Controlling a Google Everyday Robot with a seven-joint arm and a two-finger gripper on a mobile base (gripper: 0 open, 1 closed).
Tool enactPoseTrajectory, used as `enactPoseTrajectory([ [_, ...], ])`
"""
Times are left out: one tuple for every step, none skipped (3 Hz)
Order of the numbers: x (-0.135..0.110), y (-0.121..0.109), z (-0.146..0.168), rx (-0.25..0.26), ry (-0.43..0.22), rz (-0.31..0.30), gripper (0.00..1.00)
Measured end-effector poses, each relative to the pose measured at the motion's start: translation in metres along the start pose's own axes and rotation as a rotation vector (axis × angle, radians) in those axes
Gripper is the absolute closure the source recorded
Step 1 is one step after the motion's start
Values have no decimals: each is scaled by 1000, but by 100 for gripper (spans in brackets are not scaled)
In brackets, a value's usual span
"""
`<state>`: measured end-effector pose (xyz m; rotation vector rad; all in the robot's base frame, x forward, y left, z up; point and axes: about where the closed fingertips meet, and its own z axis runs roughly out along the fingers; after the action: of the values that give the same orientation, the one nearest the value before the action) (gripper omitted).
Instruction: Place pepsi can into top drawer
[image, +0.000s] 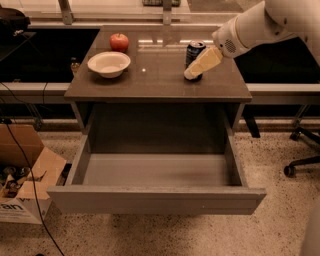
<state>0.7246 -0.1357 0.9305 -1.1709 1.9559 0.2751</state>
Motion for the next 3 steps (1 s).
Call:
enactPoseTrajectory([
  [-2,-21,20,15,-52,46,0],
  [5,-45,43,29,-123,126,2],
  [10,-53,57,20,-165,168,25],
])
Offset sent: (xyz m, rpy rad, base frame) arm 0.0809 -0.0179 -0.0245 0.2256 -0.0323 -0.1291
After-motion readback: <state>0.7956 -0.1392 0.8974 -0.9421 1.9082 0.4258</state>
